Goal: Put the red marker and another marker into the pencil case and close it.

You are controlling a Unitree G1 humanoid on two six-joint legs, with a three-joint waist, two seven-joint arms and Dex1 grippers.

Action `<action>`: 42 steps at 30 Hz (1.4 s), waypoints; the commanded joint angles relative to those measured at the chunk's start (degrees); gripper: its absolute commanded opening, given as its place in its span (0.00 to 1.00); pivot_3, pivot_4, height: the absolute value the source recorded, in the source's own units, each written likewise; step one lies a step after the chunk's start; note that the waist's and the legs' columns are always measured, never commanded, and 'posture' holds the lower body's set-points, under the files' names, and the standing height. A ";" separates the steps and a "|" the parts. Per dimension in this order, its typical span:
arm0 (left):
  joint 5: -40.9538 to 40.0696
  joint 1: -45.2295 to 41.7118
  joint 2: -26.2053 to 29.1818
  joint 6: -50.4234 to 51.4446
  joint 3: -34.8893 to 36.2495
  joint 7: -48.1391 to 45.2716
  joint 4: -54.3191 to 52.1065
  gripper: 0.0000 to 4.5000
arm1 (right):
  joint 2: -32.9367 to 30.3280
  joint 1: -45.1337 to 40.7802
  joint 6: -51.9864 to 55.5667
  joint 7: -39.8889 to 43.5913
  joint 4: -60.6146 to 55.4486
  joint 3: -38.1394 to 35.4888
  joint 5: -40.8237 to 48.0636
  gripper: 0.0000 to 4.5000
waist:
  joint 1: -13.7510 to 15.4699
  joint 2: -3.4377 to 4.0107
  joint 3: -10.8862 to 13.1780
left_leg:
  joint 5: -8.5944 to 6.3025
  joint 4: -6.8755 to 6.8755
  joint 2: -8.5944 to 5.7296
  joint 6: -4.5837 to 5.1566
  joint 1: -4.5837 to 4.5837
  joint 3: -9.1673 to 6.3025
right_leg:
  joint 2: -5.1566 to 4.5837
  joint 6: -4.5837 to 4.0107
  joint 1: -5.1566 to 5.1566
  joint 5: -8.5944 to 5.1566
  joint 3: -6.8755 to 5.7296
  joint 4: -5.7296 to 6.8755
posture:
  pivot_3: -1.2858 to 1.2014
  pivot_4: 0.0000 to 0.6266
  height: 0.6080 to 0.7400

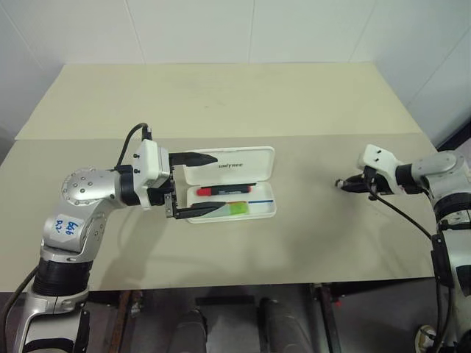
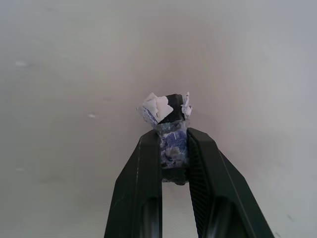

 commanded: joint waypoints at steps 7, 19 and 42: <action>0.30 3.46 5.32 -4.30 2.96 -3.93 1.42 1.00 | 6.56 0.07 4.78 15.72 -15.95 -1.42 9.67 0.09 | -1.80 0.05 0.03 | 0.02 -0.04 0.01 -0.03 -0.01 0.00 | 0.00 0.01 -0.13 0.00 0.00 0.17 | 0.52 0.24 1.00; 1.36 6.14 8.15 -7.66 4.74 -5.06 4.19 1.00 | 12.21 12.01 24.28 14.34 -48.61 4.56 20.09 0.09 | -0.82 0.04 0.03 | 0.01 -0.01 0.01 -0.02 -0.11 -0.03 | 0.00 -0.03 -0.22 -0.03 -0.01 0.45 | 0.52 0.24 1.00; 0.52 7.88 7.54 -6.64 4.14 -2.31 1.40 1.00 | 17.86 9.13 23.86 11.06 -42.52 9.79 18.27 0.09 | -0.96 0.04 0.03 | 0.02 -0.02 0.02 -0.02 -0.06 -0.04 | 0.00 -0.11 -0.25 -0.08 -0.03 0.39 | 0.52 0.24 1.00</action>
